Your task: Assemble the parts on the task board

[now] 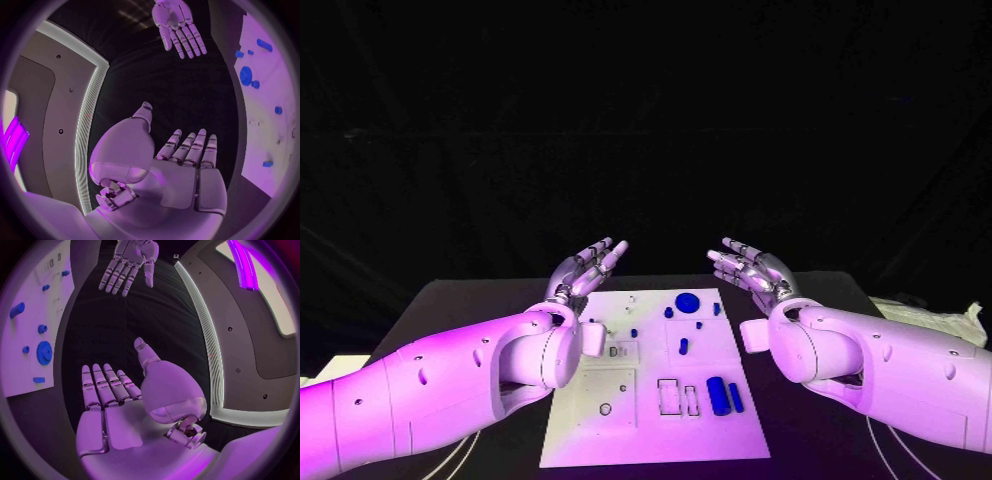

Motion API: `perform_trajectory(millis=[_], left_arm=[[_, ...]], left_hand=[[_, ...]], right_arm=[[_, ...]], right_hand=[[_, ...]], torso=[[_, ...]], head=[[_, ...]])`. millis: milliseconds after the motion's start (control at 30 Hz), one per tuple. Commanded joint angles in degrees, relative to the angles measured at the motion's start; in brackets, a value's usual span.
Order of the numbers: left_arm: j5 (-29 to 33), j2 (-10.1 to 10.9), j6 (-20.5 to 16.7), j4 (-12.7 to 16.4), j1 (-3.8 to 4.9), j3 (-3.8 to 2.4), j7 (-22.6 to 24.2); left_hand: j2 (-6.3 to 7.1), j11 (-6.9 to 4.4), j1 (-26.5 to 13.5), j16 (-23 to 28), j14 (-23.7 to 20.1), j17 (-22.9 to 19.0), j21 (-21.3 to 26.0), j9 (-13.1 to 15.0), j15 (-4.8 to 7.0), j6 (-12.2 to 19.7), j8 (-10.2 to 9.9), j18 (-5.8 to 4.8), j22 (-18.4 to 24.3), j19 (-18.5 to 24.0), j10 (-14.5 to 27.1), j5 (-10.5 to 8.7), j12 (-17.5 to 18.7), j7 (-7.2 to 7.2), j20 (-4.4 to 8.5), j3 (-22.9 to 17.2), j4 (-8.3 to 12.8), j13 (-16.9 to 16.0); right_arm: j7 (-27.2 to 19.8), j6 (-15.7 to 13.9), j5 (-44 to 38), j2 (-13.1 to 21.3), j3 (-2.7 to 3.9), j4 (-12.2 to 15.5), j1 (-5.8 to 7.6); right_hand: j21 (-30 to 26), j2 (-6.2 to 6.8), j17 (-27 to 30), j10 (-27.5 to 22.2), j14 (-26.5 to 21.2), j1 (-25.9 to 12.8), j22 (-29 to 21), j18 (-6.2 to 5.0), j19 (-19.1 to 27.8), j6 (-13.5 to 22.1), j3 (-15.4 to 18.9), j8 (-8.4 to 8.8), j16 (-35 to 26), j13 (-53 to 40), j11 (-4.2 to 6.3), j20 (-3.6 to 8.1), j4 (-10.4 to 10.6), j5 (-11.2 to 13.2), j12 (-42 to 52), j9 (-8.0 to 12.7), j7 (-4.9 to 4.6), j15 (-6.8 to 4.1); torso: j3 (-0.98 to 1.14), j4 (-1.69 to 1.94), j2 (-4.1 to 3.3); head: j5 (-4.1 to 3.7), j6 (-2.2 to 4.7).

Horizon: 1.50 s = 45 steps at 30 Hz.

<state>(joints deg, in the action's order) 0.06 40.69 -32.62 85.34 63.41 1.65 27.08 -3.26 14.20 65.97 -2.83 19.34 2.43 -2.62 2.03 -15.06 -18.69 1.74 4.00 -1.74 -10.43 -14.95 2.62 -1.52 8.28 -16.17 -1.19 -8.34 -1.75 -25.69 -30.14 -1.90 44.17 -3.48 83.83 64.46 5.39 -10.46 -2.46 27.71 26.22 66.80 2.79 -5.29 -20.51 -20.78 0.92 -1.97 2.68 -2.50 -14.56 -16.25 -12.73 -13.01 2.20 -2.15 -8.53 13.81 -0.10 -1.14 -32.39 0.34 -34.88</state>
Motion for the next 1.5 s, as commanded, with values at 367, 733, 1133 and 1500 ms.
perform_trajectory(millis=[367,733,1133,1500], left_arm=[[-1.3,1.0,5.2,-0.2,0.28,0.03,0.1],[-4.7,5.4,8.4,3.5,1.01,-0.01,-1.4],[-3.0,10.2,10.4,11.4,2.34,-1.10,-2.7],[-2.2,13.7,12.2,17.3,3.13,-1.71,-3.5]], left_hand=[[-0.76,-1.85,3.6,-11.8,33.2,6.0,-13.8,2.9,5.25,-26.9,7.0,6.50,-5.9,-33.7,-32.8,0.32,-8.4,6.66,0.10,1.2,1.6,-3.1],[-1.03,-7.65,6.9,-19.3,52.9,15.8,-20.6,3.9,12.02,-38.1,9.0,6.57,-8.5,-50.7,-49.8,0.34,-11.3,1.94,6.59,3.3,2.7,-5.3],[-1.37,-7.54,8.1,-23.6,53.9,24.9,-22.7,3.3,12.44,-38.5,6.0,6.33,-9.9,-53.3,-50.2,0.33,-7.7,2.25,7.41,5.5,3.4,-5.6],[-1.83,-6.95,8.4,-23.4,51.5,27.3,-22.3,3.1,11.84,-38.0,4.8,6.22,-10.0,-51.9,-49.2,0.32,-6.1,2.79,6.95,6.1,3.7,-5.6]], right_arm=[[5.2,9.1,-32.6,-0.8,-0.64,-6.3,2.22],[11.8,6.9,-58.9,-2.0,0.08,-8.0,4.56],[24.0,12.4,-86.2,-3.1,0.34,-6.4,7.83],[31.2,18.2,-101.6,-4.5,0.36,-5.1,10.14]], right_hand=[[12.6,3.03,-1.8,30.8,37.5,9.6,3.8,-5.27,-30.8,-31.3,-7.2,-4.60,7.0,-1.1,4.90,3.26,-4.0,1.9,4.9,-2.0,-4.20,-7.26],[21.8,8.10,-4.0,39.7,50.4,10.1,8.0,-5.21,-40.6,-37.0,-11.5,-3.93,9.4,-1.2,7.85,8.32,-3.8,1.6,3.6,-1.8,-2.40,-11.45],[34.3,10.51,-13.0,43.2,60.3,6.7,15.0,-5.21,-46.0,-40.1,-12.7,-2.35,19.5,-1.4,9.97,11.53,-3.4,-0.4,1.5,-1.8,-0.42,-14.31],[42.5,11.71,-22.8,39.1,59.8,4.1,19.9,-5.12,-46.7,-41.5,-17.8,-1.75,32.8,-1.2,10.07,11.48,-3.1,1.0,1.4,-1.9,0.37,-14.63]], torso=[[-0.06,0.12,-0.26],[-0.69,0.91,-2.12],[-2.24,3.09,-5.65],[-4.26,4.75,-8.74]], head=[[0.14,-0.36],[-0.31,0.59],[-1.48,1.30],[-3.08,1.55]])
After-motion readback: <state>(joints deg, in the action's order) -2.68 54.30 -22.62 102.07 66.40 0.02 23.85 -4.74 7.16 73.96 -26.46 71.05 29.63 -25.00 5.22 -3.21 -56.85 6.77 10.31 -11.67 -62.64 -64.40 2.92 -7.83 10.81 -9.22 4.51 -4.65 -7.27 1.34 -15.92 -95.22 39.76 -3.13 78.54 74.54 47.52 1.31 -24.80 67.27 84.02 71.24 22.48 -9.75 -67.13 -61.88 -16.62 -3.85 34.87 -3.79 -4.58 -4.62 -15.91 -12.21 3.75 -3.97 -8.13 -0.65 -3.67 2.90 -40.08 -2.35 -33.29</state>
